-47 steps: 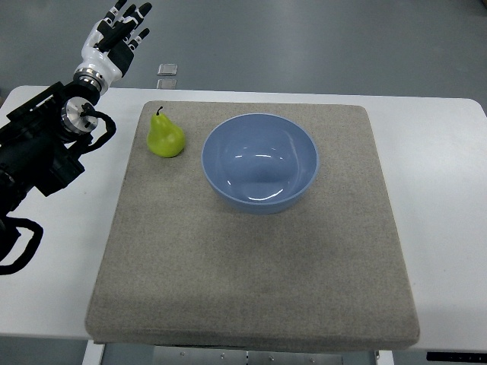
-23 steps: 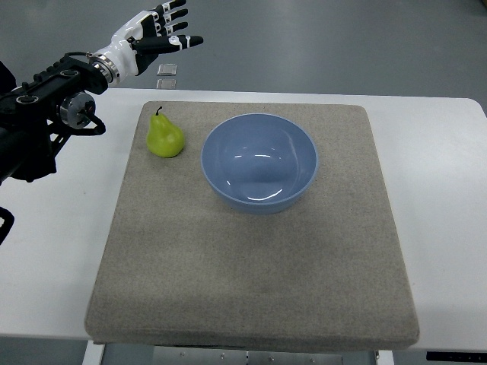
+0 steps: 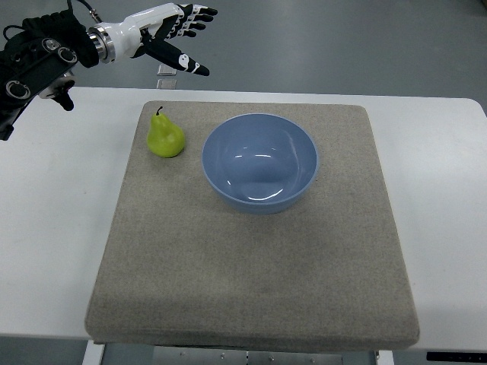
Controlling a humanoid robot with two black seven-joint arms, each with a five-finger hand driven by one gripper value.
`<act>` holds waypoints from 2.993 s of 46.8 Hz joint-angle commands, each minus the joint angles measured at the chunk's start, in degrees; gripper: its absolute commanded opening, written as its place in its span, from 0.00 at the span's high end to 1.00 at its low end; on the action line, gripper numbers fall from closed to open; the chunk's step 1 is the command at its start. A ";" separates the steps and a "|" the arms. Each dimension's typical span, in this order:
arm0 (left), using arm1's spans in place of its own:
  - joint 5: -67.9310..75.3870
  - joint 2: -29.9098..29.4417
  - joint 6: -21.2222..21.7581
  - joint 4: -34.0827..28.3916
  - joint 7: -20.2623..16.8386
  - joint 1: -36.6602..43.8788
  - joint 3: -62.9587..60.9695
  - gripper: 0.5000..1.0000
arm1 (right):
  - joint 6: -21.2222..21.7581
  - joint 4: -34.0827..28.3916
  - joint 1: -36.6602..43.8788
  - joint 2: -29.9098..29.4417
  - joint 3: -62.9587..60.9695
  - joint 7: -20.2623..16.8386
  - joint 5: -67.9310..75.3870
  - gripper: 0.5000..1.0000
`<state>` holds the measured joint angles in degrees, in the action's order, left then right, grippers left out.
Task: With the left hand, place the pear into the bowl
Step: 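Raise the left hand and swing it over toward the yellow-green pear, then lower the left hand around the pear, fingers on either side, then close the left hand fingers on the pear and lift it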
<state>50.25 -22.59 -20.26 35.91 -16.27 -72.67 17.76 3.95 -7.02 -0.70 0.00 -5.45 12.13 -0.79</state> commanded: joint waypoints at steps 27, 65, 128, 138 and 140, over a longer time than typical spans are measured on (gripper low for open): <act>30.35 -8.43 -3.21 8.21 -8.42 -2.92 -6.51 0.04 | 0.00 -0.01 0.00 0.00 0.00 0.00 0.00 0.15; 30.61 -9.49 0.57 6.46 -10.62 -1.60 -13.19 0.04 | 0.00 -0.01 0.00 0.00 0.00 0.00 0.00 0.15; 29.91 -2.90 2.94 -0.84 -10.62 4.64 -13.37 0.11 | 0.00 0.08 0.00 0.00 0.00 0.00 0.00 0.15; 30.17 -2.90 2.86 -0.84 -10.62 5.25 -13.37 0.20 | 0.00 -0.01 0.00 0.00 0.00 0.00 0.00 0.15; 30.34 -2.90 2.86 -0.84 -10.62 5.25 -13.37 0.22 | 0.00 -0.01 0.00 0.00 0.00 0.00 0.00 0.15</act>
<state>80.36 -25.49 -17.41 35.06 -26.89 -67.46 4.41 3.96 -7.03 -0.70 0.00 -5.45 12.13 -0.79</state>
